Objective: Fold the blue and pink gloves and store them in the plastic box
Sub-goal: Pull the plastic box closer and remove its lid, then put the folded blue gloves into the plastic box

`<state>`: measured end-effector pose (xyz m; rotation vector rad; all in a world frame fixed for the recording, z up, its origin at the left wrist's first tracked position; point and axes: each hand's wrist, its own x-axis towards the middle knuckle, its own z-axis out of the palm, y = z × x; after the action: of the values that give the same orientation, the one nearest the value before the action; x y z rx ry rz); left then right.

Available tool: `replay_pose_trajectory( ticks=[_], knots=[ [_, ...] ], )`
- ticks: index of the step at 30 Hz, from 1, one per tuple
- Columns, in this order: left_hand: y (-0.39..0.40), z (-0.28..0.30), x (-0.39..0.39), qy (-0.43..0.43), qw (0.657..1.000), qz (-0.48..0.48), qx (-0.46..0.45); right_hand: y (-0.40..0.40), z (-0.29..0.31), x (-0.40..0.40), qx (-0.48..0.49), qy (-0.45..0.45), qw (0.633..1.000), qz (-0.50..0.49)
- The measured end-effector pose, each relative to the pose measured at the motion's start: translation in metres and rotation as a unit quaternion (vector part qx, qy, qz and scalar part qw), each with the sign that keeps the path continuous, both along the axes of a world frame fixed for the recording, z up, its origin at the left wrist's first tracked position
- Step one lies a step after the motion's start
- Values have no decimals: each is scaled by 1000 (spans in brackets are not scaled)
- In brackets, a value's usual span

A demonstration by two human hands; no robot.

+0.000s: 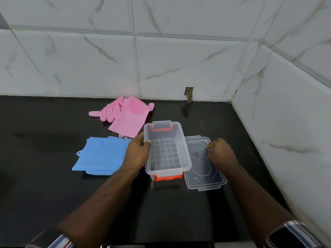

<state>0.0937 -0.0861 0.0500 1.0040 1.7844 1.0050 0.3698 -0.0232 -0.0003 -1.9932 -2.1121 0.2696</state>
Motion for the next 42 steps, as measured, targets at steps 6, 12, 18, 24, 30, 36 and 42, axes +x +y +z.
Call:
replay_pose_trajectory(
  ticks=[6,12,18,24,30,36,42],
  knots=[
    [8,-1,8,-5,999,-36,6,12,11,3,-18,10,998,-65],
    [18,-8,7,-37,997,-72,-16,11,24,4,14,134,985,-108],
    [3,-16,-36,77,996,-54,-4,-3,67,-31,96,303,940,-120],
    [-16,-23,-109,210,977,-15,31,-40,129,-128,44,480,876,-27],
    [-37,-49,-150,356,922,-153,18,-65,64,-237,-170,444,879,18],
    [-51,-56,-166,347,910,-223,49,-69,14,-270,-259,422,866,-68],
    [-64,-70,-167,416,872,-247,77,-65,15,-275,-298,592,729,-169]
  ],
)
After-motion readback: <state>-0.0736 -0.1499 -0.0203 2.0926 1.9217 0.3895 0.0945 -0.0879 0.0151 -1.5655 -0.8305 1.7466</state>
